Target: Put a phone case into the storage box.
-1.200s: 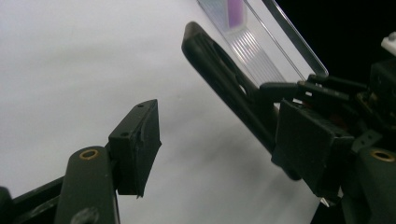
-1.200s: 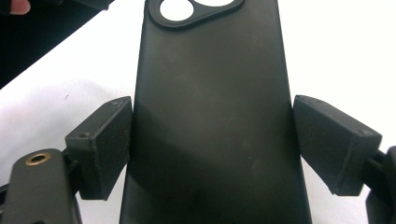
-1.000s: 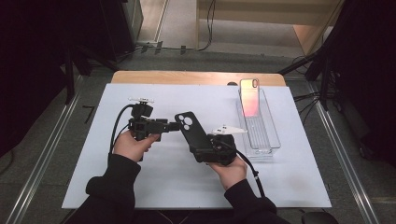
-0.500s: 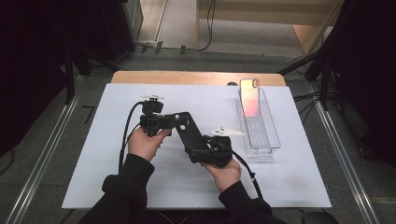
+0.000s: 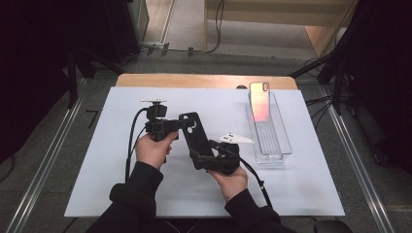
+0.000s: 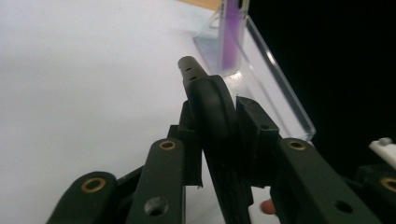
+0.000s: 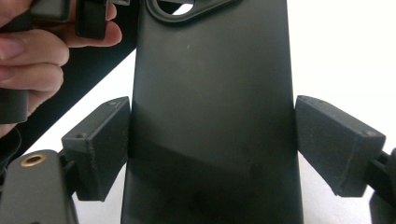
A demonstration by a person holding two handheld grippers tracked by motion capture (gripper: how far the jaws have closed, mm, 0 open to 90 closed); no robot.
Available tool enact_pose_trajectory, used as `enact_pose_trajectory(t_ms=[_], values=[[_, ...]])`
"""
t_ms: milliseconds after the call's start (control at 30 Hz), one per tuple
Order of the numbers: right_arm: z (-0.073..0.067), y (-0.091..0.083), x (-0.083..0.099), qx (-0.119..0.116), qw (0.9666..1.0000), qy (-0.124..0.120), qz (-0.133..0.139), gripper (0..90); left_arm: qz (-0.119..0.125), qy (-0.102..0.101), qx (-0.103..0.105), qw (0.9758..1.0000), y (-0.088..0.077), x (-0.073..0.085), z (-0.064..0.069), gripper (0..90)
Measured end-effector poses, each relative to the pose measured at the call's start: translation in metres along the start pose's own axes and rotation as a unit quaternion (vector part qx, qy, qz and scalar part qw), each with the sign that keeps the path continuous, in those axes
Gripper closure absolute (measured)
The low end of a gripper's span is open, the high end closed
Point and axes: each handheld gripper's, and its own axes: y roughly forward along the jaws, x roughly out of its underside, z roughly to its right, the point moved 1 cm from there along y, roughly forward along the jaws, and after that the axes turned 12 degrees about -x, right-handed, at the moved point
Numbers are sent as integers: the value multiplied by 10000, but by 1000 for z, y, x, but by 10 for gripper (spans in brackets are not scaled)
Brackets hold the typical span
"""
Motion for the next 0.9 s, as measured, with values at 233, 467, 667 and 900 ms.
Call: enact_pose_trajectory(t_ms=[233, 467, 667, 900], values=[[-2, 3, 1, 27, 9994, -337, 72, 109, 55, -30, 196, 9998, -6, -1, 4, 818], [-2, 8, -1, -69, 9992, -353, -170, 66, 21, 138, 151, 9998, -9, -2, 9, 832], [1, 7, -8, -254, 9982, -357, -409, 0, 174, 213, 119, 9996, -14, -4, 10, 830], [2, 5, -13, -437, 9954, -394, -755, 0, 490, 679, -184, 9963, -20, 0, 12, 828]])
